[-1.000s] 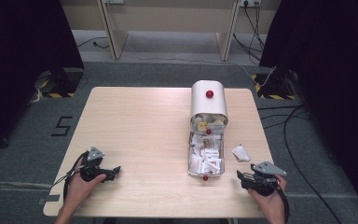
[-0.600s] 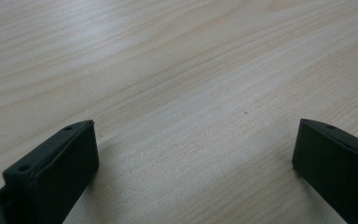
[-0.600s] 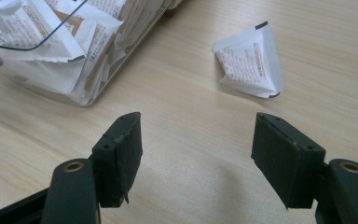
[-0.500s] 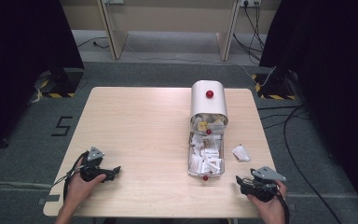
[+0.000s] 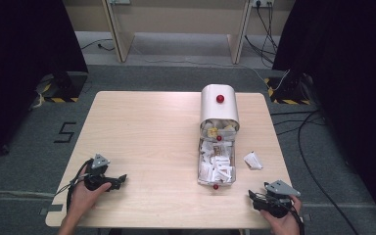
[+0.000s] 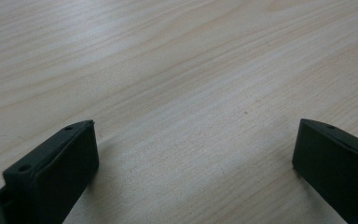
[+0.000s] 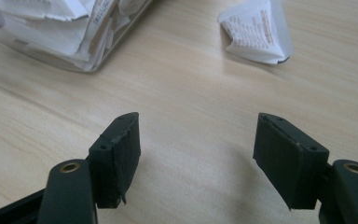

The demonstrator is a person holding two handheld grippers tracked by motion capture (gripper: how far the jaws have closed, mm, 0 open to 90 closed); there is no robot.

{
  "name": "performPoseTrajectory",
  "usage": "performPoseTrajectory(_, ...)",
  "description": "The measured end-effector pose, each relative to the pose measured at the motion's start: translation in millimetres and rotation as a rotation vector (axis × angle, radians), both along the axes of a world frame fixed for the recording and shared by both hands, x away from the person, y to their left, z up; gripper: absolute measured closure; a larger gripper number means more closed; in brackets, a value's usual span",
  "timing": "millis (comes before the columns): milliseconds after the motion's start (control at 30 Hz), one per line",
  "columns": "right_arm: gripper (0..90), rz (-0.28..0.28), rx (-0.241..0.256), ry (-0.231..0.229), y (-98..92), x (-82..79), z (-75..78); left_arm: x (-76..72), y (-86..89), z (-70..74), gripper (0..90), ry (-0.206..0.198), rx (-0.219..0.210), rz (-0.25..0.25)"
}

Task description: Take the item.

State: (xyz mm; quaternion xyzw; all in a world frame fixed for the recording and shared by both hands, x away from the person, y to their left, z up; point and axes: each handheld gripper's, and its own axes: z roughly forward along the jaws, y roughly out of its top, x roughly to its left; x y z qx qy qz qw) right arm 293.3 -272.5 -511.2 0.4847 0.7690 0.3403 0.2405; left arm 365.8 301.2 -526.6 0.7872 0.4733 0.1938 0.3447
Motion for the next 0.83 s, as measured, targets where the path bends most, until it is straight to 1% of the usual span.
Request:
performPoseTrajectory(133,32.5,-0.005,-0.002,0.006,-3.0,-5.9,-4.8,0.0,0.0,0.0,0.0,0.0,0.0,0.0)
performPoseTrajectory(267,32.3,-0.01,0.004,0.006,-5.6,-10.4,-5.2,0.0,0.0,0.0,0.0,0.0,0.0,0.0)
performPoseTrajectory(433,31.9,-0.011,0.033,0.001,-9.1,-16.9,-7.7,0.0,0.0,0.0,0.0,0.0,0.0,0.0)
performPoseTrajectory(633,31.4,-0.016,0.045,-0.009,-9.2,-18.6,-9.5,0.0,0.0,0.0,0.0,0.0,0.0,0.0)
performPoseTrajectory(833,31.3,-0.011,0.043,-0.016,-9.8,-18.7,-9.9,0.0,-0.1,0.0,0.0,0.0,0.0,0.0)
